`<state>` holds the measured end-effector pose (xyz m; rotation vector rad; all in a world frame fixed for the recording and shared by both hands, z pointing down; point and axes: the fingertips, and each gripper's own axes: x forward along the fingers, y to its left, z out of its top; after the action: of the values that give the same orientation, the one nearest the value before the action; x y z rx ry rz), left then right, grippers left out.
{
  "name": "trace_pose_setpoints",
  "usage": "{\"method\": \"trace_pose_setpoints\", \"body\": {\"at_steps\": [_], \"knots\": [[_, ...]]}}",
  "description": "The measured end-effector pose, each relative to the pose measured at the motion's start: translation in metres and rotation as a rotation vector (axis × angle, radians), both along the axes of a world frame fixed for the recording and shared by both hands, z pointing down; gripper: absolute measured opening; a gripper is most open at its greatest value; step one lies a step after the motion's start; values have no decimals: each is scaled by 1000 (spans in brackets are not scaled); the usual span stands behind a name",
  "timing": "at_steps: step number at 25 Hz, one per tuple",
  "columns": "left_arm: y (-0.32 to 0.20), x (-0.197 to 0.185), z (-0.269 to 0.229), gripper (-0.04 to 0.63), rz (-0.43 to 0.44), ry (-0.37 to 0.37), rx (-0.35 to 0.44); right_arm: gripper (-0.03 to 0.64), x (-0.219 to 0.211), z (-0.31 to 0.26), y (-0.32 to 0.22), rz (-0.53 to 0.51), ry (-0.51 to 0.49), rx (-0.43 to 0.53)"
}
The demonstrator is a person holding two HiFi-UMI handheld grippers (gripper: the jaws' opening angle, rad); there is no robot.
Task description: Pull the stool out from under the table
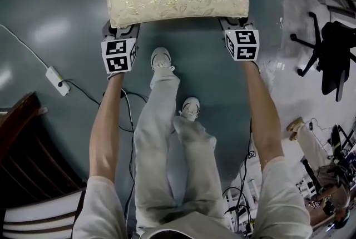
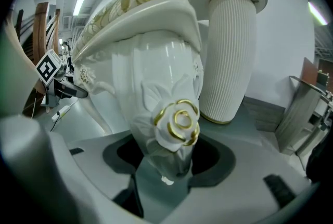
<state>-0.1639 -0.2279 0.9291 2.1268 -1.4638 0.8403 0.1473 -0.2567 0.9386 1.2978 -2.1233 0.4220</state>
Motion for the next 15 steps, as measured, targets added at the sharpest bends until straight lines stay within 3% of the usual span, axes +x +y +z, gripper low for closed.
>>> {"method": "trace_pose_setpoints", "body": {"at_steps": [15], "knots": [[-3, -2, 0, 259, -7, -1, -4, 244, -1, -1, 4, 17, -5, -11]]}}
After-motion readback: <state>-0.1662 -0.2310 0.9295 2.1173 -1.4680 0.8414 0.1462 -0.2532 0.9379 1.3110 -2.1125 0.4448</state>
